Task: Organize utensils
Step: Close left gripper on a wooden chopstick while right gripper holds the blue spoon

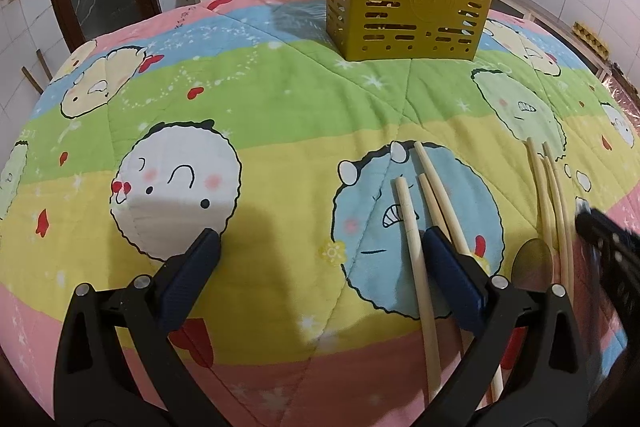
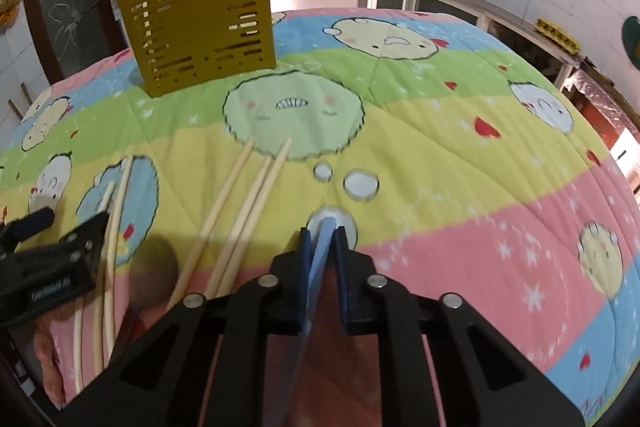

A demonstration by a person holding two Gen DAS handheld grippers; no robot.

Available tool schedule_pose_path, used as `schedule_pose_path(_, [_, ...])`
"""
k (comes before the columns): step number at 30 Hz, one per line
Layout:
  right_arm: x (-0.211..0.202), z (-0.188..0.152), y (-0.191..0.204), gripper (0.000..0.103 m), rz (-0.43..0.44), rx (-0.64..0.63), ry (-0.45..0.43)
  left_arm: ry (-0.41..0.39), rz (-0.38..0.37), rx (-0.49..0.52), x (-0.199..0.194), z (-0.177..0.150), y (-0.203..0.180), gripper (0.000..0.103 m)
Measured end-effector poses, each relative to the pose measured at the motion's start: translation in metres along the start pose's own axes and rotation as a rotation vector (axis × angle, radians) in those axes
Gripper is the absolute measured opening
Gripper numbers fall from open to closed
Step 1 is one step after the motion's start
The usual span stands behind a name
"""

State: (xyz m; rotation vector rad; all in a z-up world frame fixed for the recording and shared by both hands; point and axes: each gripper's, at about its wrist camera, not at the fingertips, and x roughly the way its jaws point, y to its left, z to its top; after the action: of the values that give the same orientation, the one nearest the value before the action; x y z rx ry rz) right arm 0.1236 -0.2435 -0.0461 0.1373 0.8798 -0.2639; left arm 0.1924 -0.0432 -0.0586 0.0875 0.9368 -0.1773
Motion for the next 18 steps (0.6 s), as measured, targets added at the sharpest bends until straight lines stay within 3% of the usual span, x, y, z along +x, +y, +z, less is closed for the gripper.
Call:
schedule_pose_path(6, [0.014, 0.015, -0.007, 0.01, 0.039, -0.009, 0.007, -0.006, -0.014, -0.003, -0.004, 0.002, -0.005, 0.081])
schedule_pose_path(13, [0.015, 0.011, -0.008, 0.01, 0.047, 0.002, -0.014, -0.011, -0.04, 0.031, -0.011, -0.002, -0.018, 0.048])
schedule_pose_path(18, [0.016, 0.011, -0.009, 0.01, 0.051, 0.009, -0.016, 0.005, -0.04, 0.008, -0.008, 0.004, -0.022, 0.037])
